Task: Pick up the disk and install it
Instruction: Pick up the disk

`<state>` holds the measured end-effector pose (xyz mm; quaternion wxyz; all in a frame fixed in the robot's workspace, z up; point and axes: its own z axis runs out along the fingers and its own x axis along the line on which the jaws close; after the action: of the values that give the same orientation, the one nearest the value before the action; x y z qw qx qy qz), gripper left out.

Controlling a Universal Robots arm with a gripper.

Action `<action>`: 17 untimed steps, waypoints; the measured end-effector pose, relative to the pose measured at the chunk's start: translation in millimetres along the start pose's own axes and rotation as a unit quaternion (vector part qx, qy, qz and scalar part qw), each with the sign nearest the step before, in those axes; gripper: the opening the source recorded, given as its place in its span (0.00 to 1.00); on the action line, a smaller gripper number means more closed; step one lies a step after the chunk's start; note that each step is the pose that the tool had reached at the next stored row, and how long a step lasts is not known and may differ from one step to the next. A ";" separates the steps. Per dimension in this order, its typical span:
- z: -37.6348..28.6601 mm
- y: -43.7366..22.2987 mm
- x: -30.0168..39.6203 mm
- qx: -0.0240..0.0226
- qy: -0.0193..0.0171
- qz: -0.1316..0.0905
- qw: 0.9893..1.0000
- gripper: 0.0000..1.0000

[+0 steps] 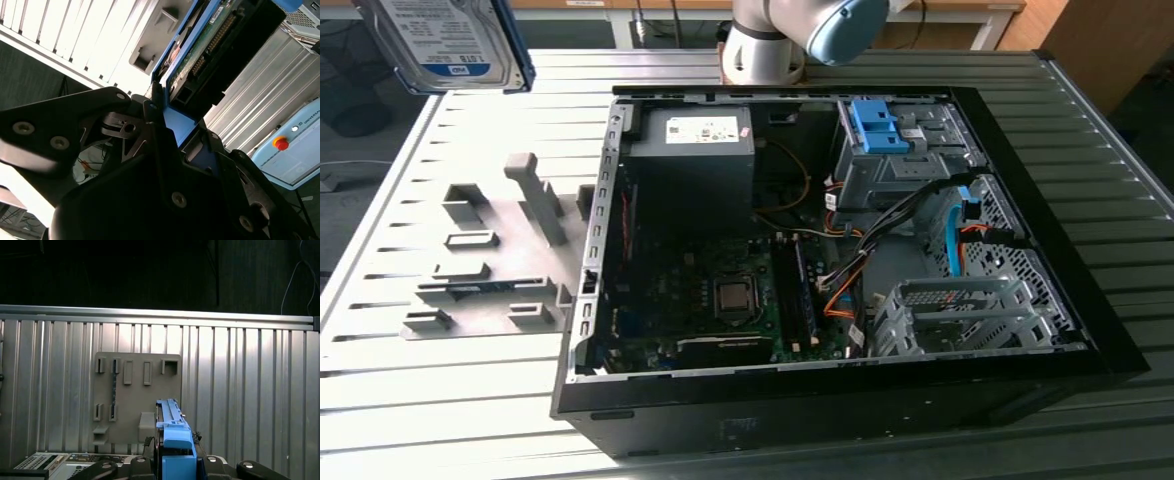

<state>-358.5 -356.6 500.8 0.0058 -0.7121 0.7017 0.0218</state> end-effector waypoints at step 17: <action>-0.2 -6.8 0.1 0.000 0.000 0.000 1.000 0.37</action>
<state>-351.7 -356.6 500.8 0.0058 -0.7121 0.7017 0.0218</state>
